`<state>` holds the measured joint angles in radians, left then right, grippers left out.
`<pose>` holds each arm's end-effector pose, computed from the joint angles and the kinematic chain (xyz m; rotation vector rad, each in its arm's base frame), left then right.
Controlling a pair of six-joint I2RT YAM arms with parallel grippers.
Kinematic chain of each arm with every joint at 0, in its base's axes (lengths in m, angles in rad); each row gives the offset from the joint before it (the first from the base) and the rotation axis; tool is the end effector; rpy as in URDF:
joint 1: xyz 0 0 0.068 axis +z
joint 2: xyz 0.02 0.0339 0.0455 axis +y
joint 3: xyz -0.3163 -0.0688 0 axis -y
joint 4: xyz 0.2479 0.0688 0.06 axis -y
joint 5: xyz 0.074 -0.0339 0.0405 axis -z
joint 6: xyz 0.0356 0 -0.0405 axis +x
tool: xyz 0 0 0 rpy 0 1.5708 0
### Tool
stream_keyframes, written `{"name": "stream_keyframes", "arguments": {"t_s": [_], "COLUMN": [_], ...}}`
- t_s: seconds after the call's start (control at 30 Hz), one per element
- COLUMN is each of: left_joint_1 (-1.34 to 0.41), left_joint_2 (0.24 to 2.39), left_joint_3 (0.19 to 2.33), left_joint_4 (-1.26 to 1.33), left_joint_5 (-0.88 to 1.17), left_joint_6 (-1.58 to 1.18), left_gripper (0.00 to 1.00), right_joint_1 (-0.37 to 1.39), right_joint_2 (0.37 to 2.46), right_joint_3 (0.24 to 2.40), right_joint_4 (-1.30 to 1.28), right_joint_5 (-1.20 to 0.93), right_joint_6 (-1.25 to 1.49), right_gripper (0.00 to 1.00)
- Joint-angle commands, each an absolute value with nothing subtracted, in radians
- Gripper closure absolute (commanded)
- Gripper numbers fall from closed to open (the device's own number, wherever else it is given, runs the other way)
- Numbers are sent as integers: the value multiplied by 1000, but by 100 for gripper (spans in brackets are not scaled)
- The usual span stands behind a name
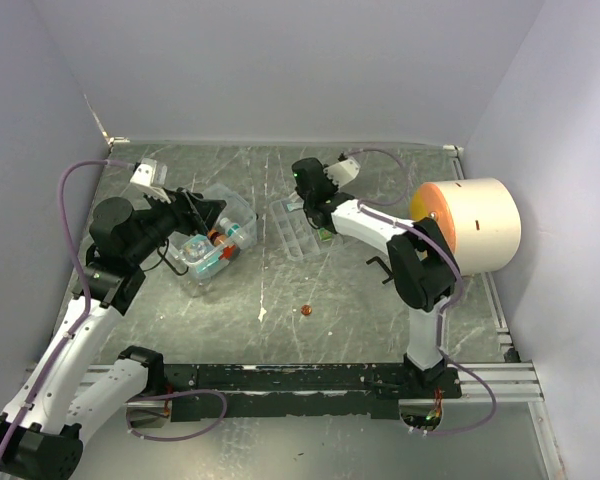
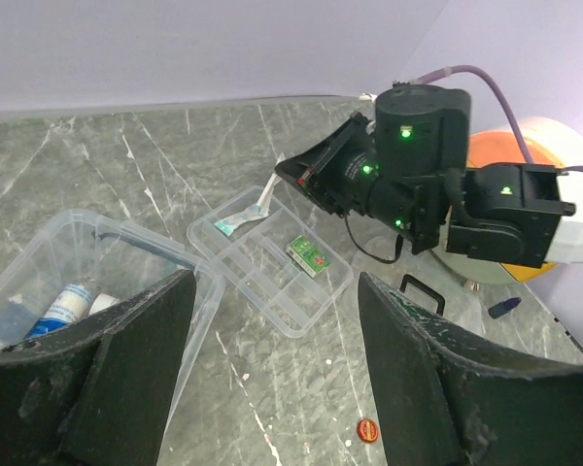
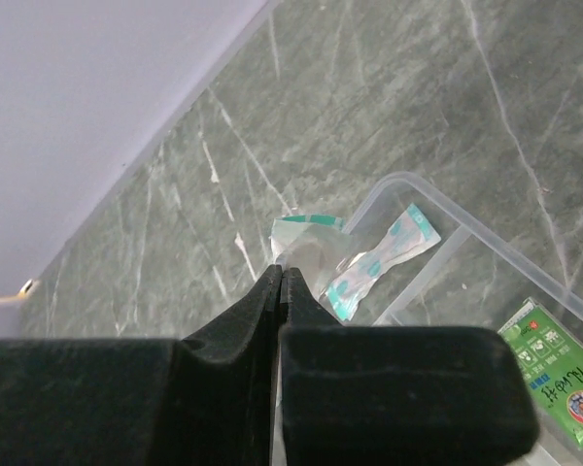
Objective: Organize the medicine kit
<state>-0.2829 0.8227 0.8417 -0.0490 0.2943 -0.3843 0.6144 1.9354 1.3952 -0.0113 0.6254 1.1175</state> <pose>0.1503 -0.0545 0.4068 0.1520 1.6445 -0.7484 0.3910 0.2504 0.2791 0.8495 1.8508 0.4334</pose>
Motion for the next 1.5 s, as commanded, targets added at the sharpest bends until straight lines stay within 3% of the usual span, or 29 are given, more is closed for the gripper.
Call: {"name": "stream_keyframes", "arguments": {"t_s": [0.0, 0.37, 1.0, 1.3, 1.47], "left_joint_1": [-273, -274, -274, -273, -274], "left_joint_2": [811, 813, 817, 815, 812], "left_joint_3": [864, 860, 859, 859, 860], "left_joint_4": [-38, -33, -35, -35, -39], "left_joint_5": [317, 318, 315, 315, 310], "left_joint_6": [-368, -370, -370, -369, -364], "left_gripper": [21, 21, 21, 21, 21], "right_joint_1": [611, 603, 603, 600, 599], "right_joint_2": [1996, 2132, 2193, 2116, 2027], "right_joint_3": [1447, 1513, 1543, 1507, 1444], "right_joint_4": [-53, -91, -190, -106, -28], "right_joint_5": [707, 691, 689, 690, 666], "right_joint_6": [1215, 1274, 1396, 1301, 1149], "right_gripper": [100, 100, 100, 62, 55]}}
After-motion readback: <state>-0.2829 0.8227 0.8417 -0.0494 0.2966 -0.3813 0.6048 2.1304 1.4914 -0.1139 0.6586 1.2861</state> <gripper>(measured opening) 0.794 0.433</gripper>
